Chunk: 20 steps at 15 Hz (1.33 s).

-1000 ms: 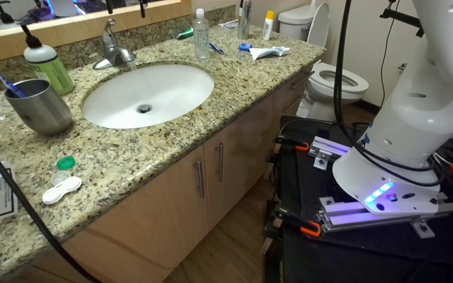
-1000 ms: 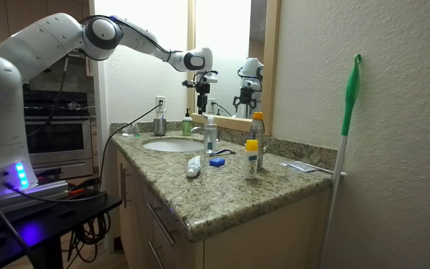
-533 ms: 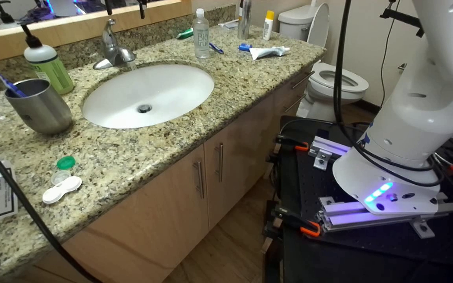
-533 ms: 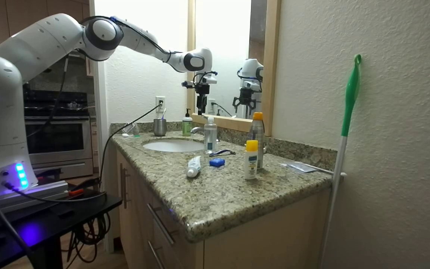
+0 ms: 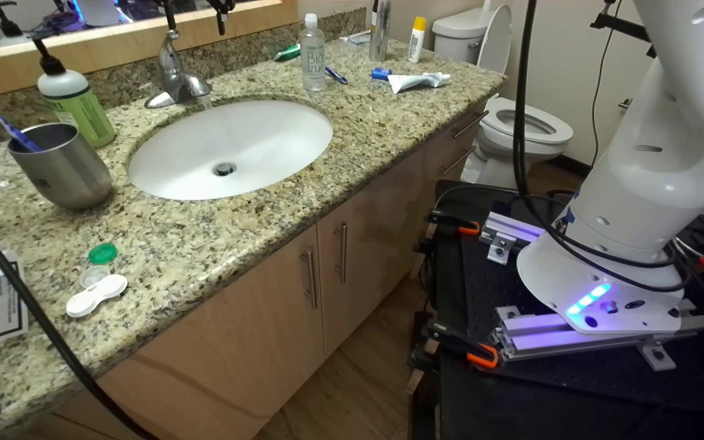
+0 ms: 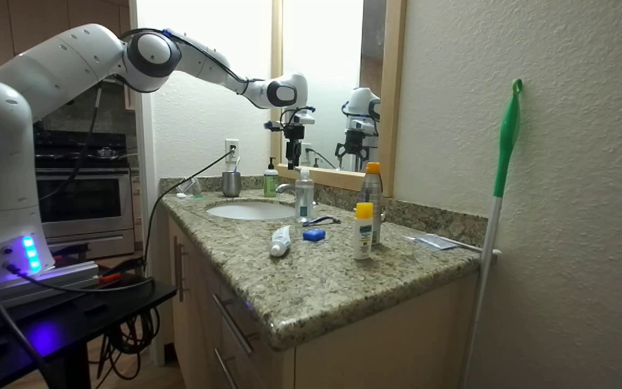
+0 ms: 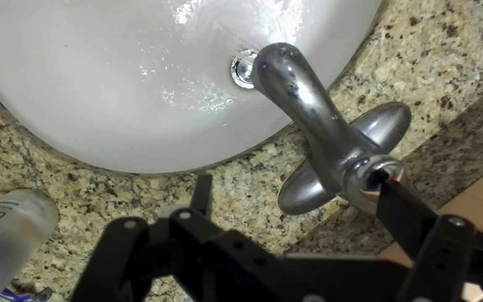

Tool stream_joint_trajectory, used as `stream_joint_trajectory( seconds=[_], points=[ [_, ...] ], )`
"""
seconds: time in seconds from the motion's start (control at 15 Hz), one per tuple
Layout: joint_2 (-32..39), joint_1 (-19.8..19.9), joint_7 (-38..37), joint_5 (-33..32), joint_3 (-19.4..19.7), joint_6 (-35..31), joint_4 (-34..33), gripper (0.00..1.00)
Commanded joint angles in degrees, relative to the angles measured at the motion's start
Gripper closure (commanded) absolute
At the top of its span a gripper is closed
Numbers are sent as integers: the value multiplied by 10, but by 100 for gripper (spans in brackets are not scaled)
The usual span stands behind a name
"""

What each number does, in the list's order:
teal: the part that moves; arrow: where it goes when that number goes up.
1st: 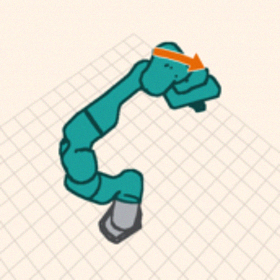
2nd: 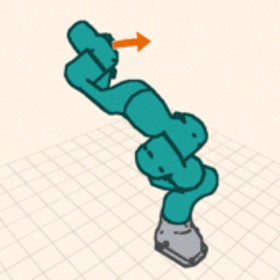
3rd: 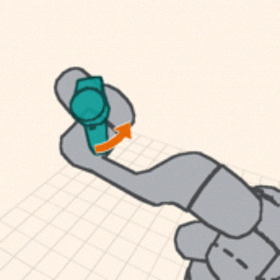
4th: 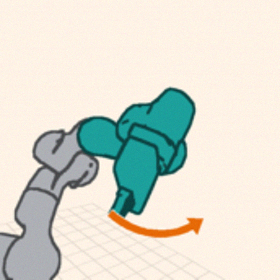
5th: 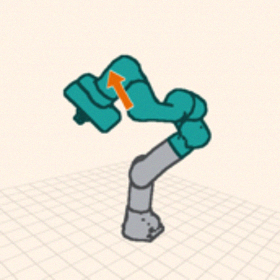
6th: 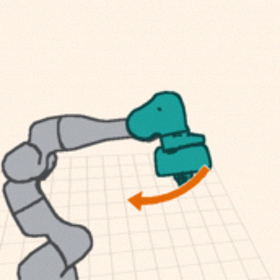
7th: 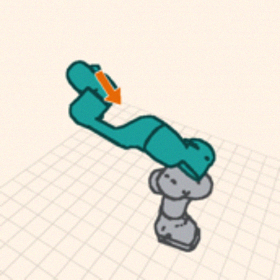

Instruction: Close the tap

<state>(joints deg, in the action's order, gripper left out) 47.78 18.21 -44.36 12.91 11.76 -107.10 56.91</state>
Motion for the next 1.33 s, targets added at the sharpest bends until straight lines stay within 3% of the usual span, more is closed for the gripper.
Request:
stream_joint_trajectory(
  seconds=[0.0, 0.47, 1.0, 1.27],
  points=[
    [5, 5, 5, 3, -3, 14, -7, 0],
    [21, 16, 16, 21, -19, 45, -35, 0],
    [120, 73, -6, 65, -49, 305, -170, 0],
    [123, 50, -7, 41, -39, 311, -195, 0]
  ],
)
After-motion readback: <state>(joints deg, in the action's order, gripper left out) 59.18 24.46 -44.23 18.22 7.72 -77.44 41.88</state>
